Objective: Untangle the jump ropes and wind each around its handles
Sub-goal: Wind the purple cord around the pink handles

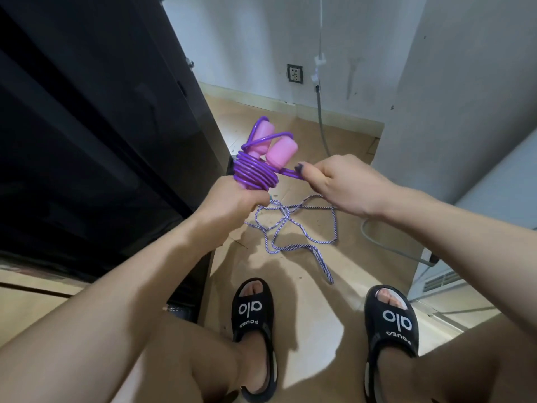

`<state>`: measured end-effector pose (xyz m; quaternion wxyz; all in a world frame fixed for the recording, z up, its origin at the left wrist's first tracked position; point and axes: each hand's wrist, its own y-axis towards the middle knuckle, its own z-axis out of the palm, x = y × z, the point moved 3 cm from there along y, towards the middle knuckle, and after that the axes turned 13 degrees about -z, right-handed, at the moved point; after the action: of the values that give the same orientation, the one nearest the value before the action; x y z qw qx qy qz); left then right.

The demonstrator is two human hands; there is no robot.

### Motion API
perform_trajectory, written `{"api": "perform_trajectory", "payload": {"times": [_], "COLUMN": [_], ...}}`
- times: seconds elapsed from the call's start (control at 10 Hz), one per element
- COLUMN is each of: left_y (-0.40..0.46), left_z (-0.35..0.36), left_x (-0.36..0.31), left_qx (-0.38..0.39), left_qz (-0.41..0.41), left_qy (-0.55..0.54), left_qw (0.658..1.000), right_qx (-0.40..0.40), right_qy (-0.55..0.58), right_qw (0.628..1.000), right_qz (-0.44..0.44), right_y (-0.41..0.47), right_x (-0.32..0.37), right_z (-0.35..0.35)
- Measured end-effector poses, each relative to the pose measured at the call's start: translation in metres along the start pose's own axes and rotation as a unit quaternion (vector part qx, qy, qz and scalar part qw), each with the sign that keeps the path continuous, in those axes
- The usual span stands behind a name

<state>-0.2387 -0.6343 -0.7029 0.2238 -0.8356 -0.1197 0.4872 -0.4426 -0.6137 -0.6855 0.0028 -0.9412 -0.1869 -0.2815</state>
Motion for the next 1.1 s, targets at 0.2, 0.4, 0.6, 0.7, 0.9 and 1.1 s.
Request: {"api": "perform_trajectory", "payload": {"times": [0.2,0.4,0.6,0.7,0.9,1.1], "left_y": [0.011,0.013,-0.005,-0.006,-0.013,-0.025], "left_z": [0.003,0.013,0.031,0.03,0.035,0.032], "left_x": [0.009,0.007,-0.003,-0.008,-0.002,-0.009], "left_qx": [0.028,-0.024,-0.065,-0.093,-0.055,-0.048], "left_qz": [-0.052,-0.019,0.101,0.16,0.192,0.196], "left_qy": [-0.012,0.214,0.412,0.464,0.473,0.422], "left_qw": [0.998,0.976,0.903,0.866,0.858,0.884], "right_qx": [0.024,0.01,-0.066,-0.116,-0.055,-0.071], "right_qy": [-0.152,-0.261,-0.259,-0.226,-0.166,-0.052], "right_qw": [0.985,0.949,0.937,0.938,0.97,0.993], "right_qz": [-0.079,-0.178,-0.224,-0.237,-0.169,-0.077], "right_y": [-0.013,-0.008,0.009,0.01,0.009,0.013], "right_x": [0.016,0.046,0.035,0.032,0.022,0.014], "right_z": [-0.007,-0.012,-0.016,-0.011,-0.006,0.005]}}
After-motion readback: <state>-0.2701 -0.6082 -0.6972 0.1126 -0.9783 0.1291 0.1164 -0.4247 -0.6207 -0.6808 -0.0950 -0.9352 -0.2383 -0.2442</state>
